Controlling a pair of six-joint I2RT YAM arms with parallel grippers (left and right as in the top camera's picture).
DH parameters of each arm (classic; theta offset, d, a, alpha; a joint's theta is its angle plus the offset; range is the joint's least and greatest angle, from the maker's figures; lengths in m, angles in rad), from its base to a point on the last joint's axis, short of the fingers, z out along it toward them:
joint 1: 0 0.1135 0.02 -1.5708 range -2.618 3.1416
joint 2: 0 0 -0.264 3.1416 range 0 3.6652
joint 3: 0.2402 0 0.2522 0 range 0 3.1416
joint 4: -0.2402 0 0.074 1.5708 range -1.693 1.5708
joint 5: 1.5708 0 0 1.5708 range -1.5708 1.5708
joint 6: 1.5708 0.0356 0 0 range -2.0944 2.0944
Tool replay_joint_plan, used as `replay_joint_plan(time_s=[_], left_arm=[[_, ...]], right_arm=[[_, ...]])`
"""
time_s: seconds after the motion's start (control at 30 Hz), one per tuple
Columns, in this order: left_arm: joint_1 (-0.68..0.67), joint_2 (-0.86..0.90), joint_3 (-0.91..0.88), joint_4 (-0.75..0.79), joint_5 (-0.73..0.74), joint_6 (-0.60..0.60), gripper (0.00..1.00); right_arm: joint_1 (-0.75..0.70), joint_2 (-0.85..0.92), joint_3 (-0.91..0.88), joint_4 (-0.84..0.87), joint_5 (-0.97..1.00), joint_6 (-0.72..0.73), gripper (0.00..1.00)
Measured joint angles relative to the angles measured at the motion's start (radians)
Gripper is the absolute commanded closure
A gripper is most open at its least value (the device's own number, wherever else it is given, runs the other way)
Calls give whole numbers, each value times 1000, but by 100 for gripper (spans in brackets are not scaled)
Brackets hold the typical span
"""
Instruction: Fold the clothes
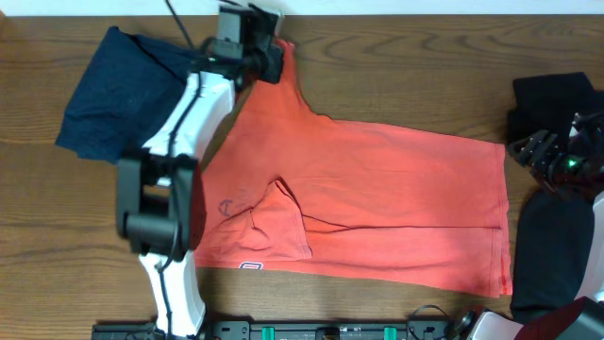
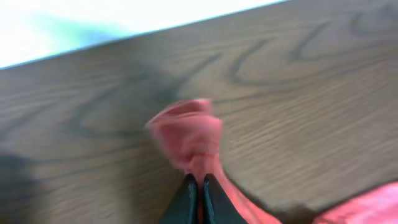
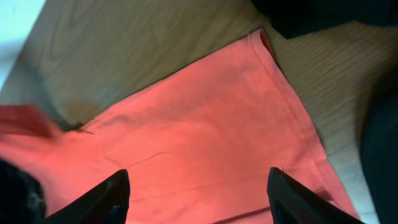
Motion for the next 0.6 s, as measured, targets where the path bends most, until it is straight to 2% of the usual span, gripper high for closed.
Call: replay_joint_plan(time_s=[0.23, 0.6], left_arm=[[1, -92, 0, -136, 0, 3, 94], [2, -99, 0, -322, 0, 3, 94]], right_arm=[[62, 13, 0, 109, 116, -19, 25], [80, 295, 1, 411, 205, -27, 35]])
